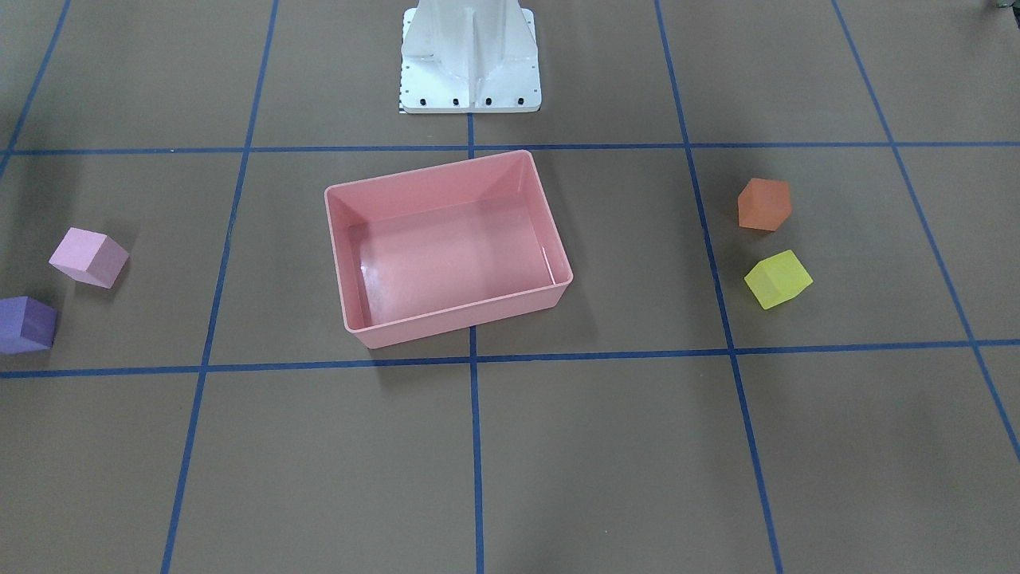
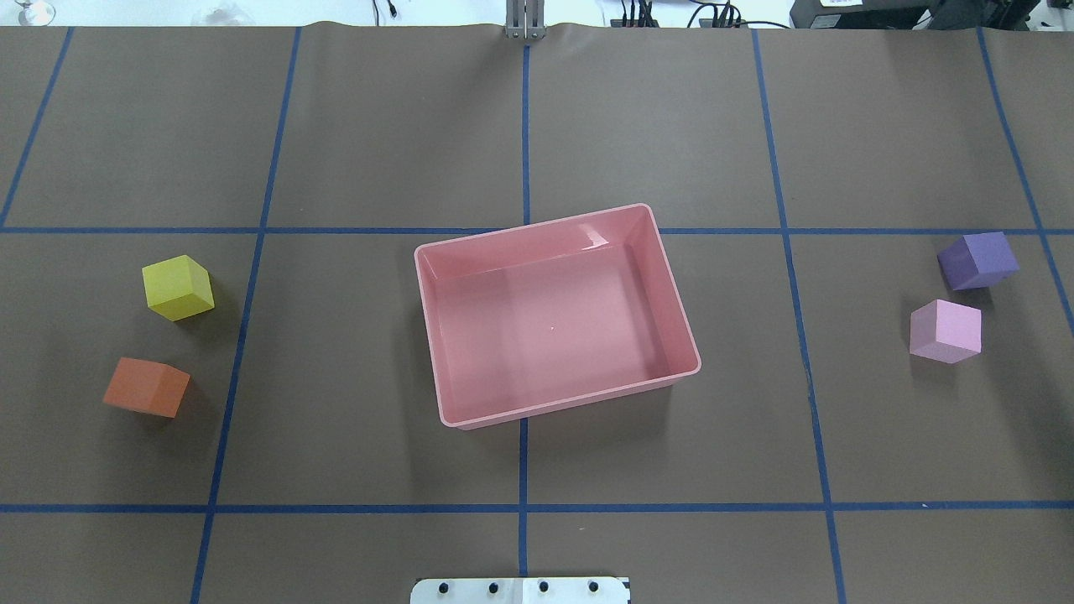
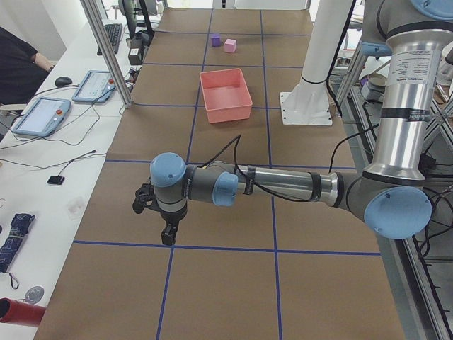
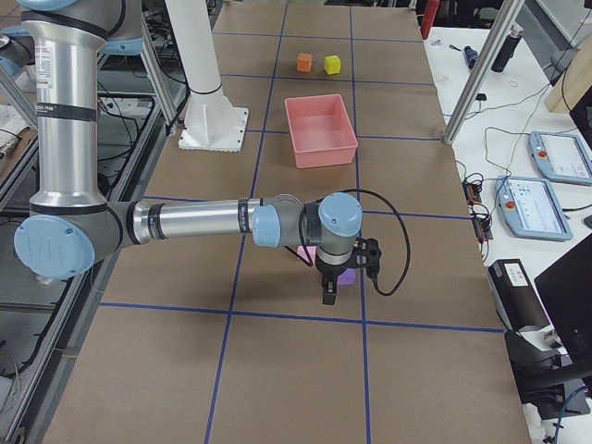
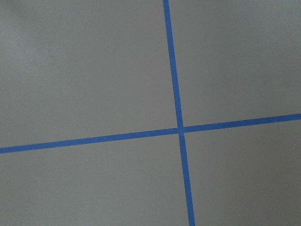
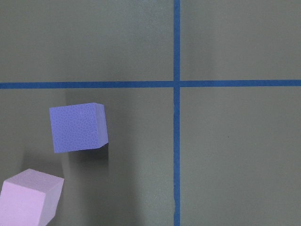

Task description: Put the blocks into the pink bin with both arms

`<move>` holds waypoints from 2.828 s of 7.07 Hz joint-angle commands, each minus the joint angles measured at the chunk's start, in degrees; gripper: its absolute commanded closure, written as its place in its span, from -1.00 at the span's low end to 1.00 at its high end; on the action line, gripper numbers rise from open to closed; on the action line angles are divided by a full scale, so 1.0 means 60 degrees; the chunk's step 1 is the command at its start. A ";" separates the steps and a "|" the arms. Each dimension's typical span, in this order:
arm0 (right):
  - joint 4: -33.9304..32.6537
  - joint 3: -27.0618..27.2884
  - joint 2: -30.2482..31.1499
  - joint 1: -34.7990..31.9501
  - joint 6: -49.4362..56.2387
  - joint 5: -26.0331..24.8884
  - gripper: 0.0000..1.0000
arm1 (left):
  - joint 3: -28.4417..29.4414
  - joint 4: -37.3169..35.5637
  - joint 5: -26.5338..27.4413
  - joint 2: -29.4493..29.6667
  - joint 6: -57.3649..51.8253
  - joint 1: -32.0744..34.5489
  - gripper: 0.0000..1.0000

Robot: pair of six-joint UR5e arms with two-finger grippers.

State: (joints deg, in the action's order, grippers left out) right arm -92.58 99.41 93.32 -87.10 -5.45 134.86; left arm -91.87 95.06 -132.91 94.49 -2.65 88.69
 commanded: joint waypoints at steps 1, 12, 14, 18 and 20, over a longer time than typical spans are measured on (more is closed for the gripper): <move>0.0005 0.0029 -0.0025 0.0000 0.0000 -0.0006 -1.00 | -0.0811 0.0108 -0.0027 0.0101 0.0757 -0.0846 -1.00; 0.0020 0.0102 -0.0362 0.0366 -0.1026 -0.0079 -1.00 | -0.4405 0.3549 0.4147 -0.2227 1.0005 -0.8348 -0.98; 0.0020 0.0058 -0.0362 0.0366 -0.1055 -0.0021 -1.00 | -0.4361 0.3565 0.4759 -0.2446 0.9964 -0.8758 -0.97; 0.0020 0.0029 -0.0362 0.0381 -0.1055 -0.0021 -1.00 | -0.4157 0.3594 0.4910 -0.2711 0.9729 -0.8820 -0.97; 0.0020 0.0014 -0.0362 0.0381 -0.1055 -0.0021 -1.00 | -0.3705 0.4046 0.4968 -0.2696 0.9729 -0.8835 -0.97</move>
State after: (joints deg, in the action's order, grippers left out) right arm -92.46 99.53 91.14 -84.82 -11.83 134.74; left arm -115.82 117.72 -103.38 78.29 55.76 35.73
